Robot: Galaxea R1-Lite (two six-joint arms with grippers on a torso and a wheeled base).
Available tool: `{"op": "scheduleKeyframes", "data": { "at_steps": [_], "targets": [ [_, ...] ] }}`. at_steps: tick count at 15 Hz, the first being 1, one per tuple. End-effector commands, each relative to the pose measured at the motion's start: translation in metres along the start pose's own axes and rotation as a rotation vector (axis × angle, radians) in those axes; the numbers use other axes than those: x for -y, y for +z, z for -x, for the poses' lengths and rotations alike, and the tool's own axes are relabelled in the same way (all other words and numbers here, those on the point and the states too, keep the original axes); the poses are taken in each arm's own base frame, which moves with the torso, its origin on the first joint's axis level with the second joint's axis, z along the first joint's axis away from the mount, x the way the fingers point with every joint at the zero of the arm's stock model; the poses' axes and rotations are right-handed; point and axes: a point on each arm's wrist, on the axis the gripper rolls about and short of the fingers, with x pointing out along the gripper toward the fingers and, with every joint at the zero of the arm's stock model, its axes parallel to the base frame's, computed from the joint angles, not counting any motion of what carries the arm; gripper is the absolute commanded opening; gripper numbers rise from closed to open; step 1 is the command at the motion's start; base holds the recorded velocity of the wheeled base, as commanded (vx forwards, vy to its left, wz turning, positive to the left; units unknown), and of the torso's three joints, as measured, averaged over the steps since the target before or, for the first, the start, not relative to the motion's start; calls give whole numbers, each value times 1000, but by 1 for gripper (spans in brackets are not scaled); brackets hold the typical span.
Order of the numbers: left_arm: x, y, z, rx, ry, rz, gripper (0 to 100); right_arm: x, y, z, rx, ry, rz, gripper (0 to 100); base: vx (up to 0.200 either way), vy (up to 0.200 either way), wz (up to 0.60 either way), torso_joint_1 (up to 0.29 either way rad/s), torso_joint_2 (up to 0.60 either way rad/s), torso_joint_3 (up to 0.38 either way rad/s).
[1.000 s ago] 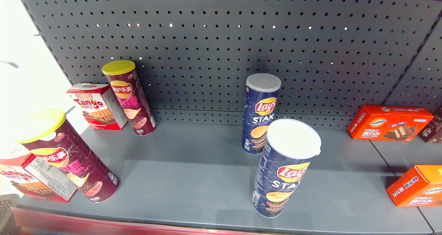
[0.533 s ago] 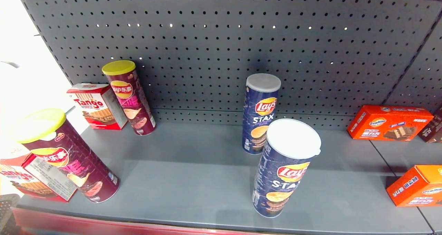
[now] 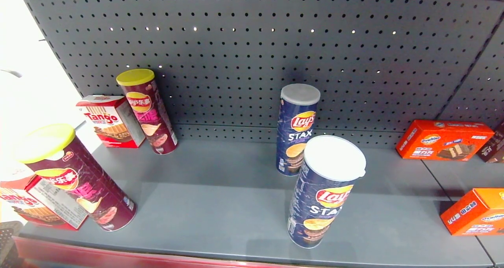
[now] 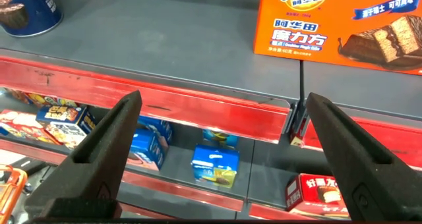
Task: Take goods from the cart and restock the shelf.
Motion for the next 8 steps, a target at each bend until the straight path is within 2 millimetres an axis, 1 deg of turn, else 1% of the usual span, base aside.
{"op": "scheduleKeyframes", "data": {
  "at_steps": [1,2,3,4,5,6,7,8],
  "targets": [
    [0,0,-1,-7,-4,0,100,0,1,-1,-9,-16,2,100,0,0,0,0,0,0],
    [0,0,-1,-5,-4,2,100,0,7,1,21,-30,-1,100,0,0,0,0,0,0],
    [0,0,-1,-5,-4,5,100,1,72,2,70,-47,-52,100,0,0,0,0,0,0],
    [0,0,0,-4,-8,6,100,2,116,-27,-24,-33,-154,100,0,0,0,0,0,0],
    [0,0,-1,-7,-22,4,100,0,145,-38,25,48,-133,100,0,0,0,0,0,0],
    [0,0,-1,-7,-28,6,100,-3,155,-48,18,136,-71,100,0,0,0,0,0,0],
    [0,0,0,-4,-28,6,100,-7,158,-73,-52,200,35,100,0,0,0,0,0,0],
    [0,0,0,-4,-27,6,100,-13,154,-93,-99,247,84,100,0,0,0,0,0,0]
  ]
}}
